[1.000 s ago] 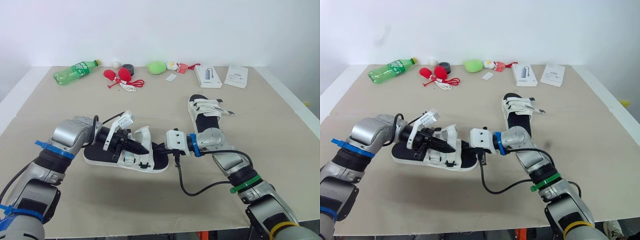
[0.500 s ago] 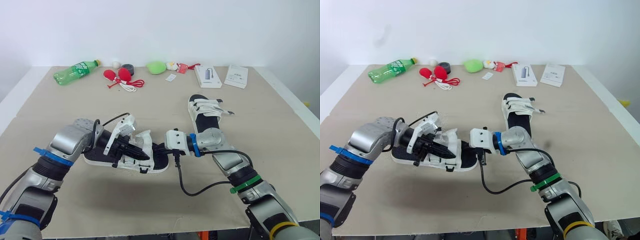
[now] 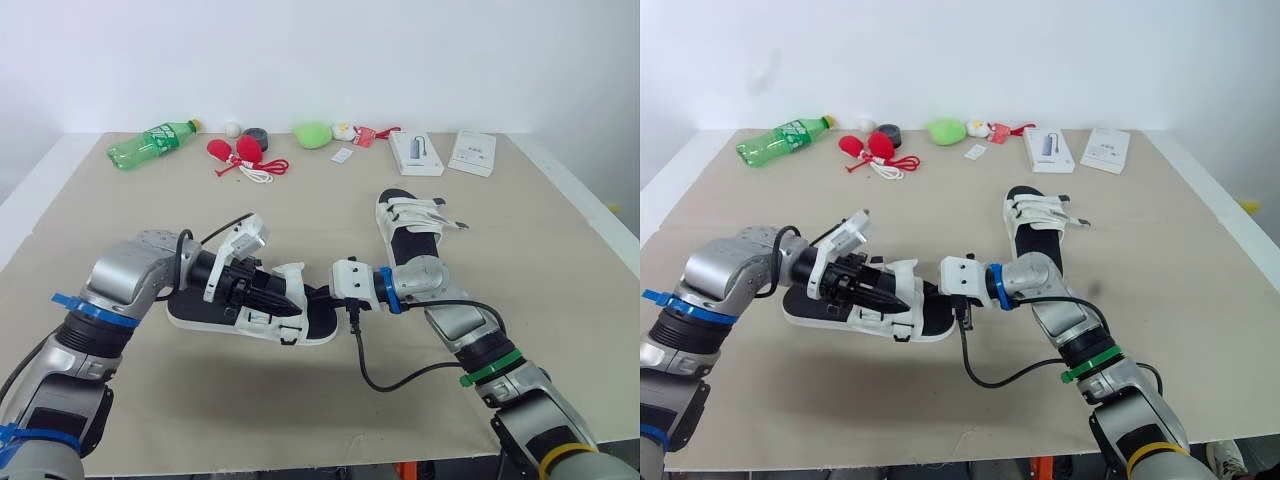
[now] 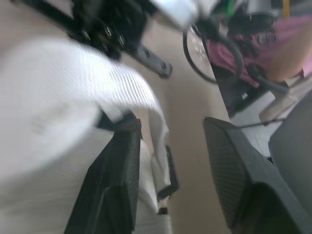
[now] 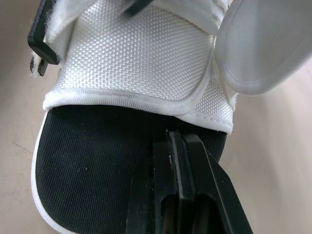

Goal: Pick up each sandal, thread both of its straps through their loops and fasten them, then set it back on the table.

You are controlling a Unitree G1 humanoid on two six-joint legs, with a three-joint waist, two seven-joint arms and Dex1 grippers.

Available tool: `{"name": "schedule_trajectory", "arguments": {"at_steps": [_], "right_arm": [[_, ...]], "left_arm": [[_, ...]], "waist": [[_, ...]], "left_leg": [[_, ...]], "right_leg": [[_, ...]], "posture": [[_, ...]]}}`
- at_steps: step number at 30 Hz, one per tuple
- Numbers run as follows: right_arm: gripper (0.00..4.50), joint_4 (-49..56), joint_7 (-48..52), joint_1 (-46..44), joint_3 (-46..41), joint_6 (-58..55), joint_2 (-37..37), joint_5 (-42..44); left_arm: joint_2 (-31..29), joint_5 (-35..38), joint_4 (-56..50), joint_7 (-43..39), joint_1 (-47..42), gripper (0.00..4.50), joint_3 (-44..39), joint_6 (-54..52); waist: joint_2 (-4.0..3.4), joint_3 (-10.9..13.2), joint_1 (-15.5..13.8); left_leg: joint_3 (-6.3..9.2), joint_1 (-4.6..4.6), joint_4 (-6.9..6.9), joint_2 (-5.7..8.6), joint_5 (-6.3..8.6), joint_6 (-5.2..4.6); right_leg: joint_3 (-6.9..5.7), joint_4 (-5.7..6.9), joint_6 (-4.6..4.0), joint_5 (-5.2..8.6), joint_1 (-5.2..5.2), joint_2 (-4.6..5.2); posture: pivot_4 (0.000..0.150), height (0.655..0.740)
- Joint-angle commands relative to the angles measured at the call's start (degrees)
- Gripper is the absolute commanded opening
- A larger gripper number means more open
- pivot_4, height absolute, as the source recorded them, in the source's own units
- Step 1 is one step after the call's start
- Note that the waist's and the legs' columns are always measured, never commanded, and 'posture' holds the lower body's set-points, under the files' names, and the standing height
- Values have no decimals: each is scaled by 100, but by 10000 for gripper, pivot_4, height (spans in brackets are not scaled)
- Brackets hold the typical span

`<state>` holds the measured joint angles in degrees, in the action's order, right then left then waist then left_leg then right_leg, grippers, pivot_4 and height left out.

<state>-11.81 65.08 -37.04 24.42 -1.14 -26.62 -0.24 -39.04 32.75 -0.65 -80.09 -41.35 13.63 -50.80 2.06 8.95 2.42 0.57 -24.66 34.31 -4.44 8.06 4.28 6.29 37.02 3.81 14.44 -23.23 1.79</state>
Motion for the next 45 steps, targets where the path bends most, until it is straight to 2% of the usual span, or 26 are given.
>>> {"name": "schedule_trajectory", "arguments": {"at_steps": [1, 8, 9, 11, 12, 14, 20, 27, 29, 30, 32, 33, 37, 38, 40, 41, 45], "right_arm": [[0, -409, 46, 263, 204, -312, -248, -399], [0, -492, 64, 202, 232, -265, -206, -414], [0, -502, 64, 188, 234, -261, -197, -415], [0, -507, 63, 177, 236, -257, -194, -412], [0, -509, 61, 178, 238, -252, -195, -412], [0, -494, 62, 198, 237, -245, -210, -411], [0, -431, 67, 266, 236, -244, -254, -409], [0, -431, 86, 266, 241, -229, -267, -416], [0, -434, 91, 260, 243, -220, -267, -418], [0, -440, 96, 252, 245, -215, -268, -421], [0, -460, 105, 233, 248, -203, -271, -424], [0, -473, 110, 223, 250, -195, -273, -426], [0, -520, 127, 180, 252, -177, -272, -430], [0, -529, 129, 172, 253, -173, -271, -430], [0, -548, 133, 157, 258, -162, -269, -434], [0, -557, 139, 148, 257, -162, -268, -432], [0, -594, 160, 133, 252, -140, -271, -432]], "left_arm": [[-20, 173, -299, 263, -42, 21085, -348, -100], [47, 94, -336, 448, 123, 21085, -299, 181], [0, 22, -393, 398, 212, 15843, -202, 282], [-47, -6, -494, 352, 341, 9032, -113, 339], [-47, 6, -554, 361, 409, 3055, -95, 341], [-58, -25, -633, 369, 528, 578, -34, 394], [-147, -330, -598, 353, 796, 578, 156, 749], [-250, -410, -715, 351, 908, 578, 225, 814], [-319, -240, -805, 354, 884, 578, 156, 527], [-388, -146, -888, 259, 881, 4615, 130, 463], [-485, -21, -1034, 170, 857, 6493, 55, 396], [-527, 18, -1087, 149, 841, 9911, 31, 374], [-793, 257, -1333, 48, 719, 25978, -213, 268], [-871, 333, -1394, 21, 683, 32060, -278, 195], [-1069, 452, -1481, -52, 610, 36924, -409, 76], [-1233, 656, -1544, -109, 577, 42968, -610, -90], [-1712, 1480, -1764, -219, 606, 42968, -1264, -755]], "waist": [[0, 0, 0], [0, 0, 0], [0, 0, 4], [0, 0, 5], [0, 0, 5], [1, 0, 6], [0, 0, 4], [-2, -1, 5], [-2, -2, 5], [-2, -2, 6], [-2, -2, 8], [-2, -2, 9], [-2, 0, 9], [-1, 1, 11], [0, 2, 11], [-1, 2, 11], [2, 6, 13]], "left_leg": [[0, 0, 0, 0, 0, 0], [0, 0, 0, 0, 0, 0], [1, 0, 0, 0, 0, 0], [0, 0, 0, 0, 0, 0], [1, 0, -1, 0, 0, 0], [1, -1, -1, 0, 0, 0], [1, 1, 0, 0, 0, 0], [0, 2, 0, 0, 0, 0], [0, 2, 0, 0, 0, 0], [0, 2, 0, 0, 0, 0], [0, 2, 0, 0, 0, 0], [0, 2, -1, 0, 0, 1], [0, 2, -1, 0, 0, 1], [0, 0, -1, 0, 1, 1], [0, 0, -1, -1, 1, 1], [0, 0, -1, -1, 1, 1], [0, -3, -2, -1, 2, 2]], "right_leg": [[0, 0, 0, 0, 0, 0], [0, 0, 0, 0, 1, -1], [0, 0, 0, 0, 1, -1], [0, 0, 0, 0, 1, -1], [0, 1, 0, 0, 1, -2], [0, 1, 0, 0, 0, -2], [2, 1, 0, 0, 2, -2], [4, 1, 0, 0, 2, -2], [4, 1, 0, 0, 2, -2], [4, 1, 0, 0, 2, -2], [4, 1, 0, 0, 2, -2], [4, 1, 0, 0, 1, -2], [4, 1, 0, 0, 0, -2], [4, 1, 0, 0, -2, -2], [4, 1, 0, 0, -3, -2], [4, 1, 0, 0, -4, -2], [4, 0, -1, 1, -8, -1]], "posture": [[1500, 7400], [1500, 7400], [1500, 7400], [1500, 7400], [1500, 7400], [1500, 7400], [1500, 7400], [1500, 7400], [1500, 7400], [1500, 7400], [1500, 7400], [1500, 7400], [1500, 7400], [1500, 7400], [1500, 7400], [1500, 7400], [1500, 7400]]}}
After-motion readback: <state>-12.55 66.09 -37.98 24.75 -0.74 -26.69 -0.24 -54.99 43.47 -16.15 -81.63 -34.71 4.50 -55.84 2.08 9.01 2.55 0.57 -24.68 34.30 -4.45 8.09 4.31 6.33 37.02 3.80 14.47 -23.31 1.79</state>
